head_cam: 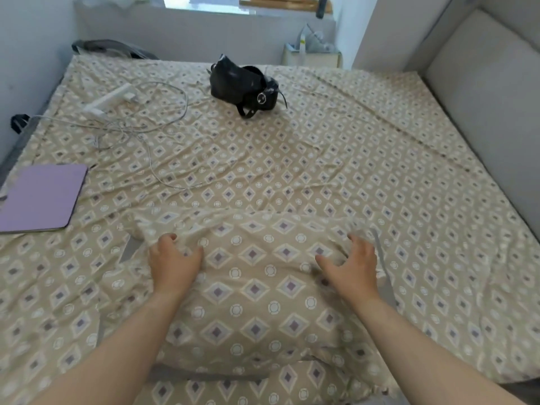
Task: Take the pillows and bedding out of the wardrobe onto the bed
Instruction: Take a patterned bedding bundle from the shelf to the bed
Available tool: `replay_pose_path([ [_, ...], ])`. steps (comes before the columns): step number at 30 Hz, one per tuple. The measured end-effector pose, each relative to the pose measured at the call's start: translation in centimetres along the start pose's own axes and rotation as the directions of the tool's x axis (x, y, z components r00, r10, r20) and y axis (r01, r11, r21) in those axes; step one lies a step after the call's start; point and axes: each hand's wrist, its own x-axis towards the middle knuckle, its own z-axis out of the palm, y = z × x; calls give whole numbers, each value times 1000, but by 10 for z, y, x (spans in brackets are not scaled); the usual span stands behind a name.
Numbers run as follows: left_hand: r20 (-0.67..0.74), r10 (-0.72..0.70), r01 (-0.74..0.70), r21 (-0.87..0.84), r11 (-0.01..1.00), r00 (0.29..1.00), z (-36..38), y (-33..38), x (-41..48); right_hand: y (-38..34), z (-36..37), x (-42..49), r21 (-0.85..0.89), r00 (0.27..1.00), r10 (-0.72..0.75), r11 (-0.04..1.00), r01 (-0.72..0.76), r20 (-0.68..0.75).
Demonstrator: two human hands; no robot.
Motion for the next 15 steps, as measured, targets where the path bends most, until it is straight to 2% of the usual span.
replay_pose_path([
  [4, 178, 200, -143, -288, 947, 964, -31, 76, -35, -46, -62, -17, 205, 998, -42, 977, 51, -48],
  [6, 254, 258, -127, -437, 890, 932, -49, 115, -64, -65, -102, -34, 308, 998, -25, 950, 44, -65],
  [8, 339, 285, -47, -566, 823, 896, -61, 143, -97, -77, -134, -55, 396, 997, -23, 917, 51, -75],
  [11, 379, 384, -48, -657, 753, 842, -75, 188, -148, -86, -192, -89, 470, 993, -29, 879, 80, -115],
  [15, 385, 553, -153, -703, 695, 739, -88, 247, -215, -68, -277, -132, 489, 974, 17, 867, 98, -224],
])
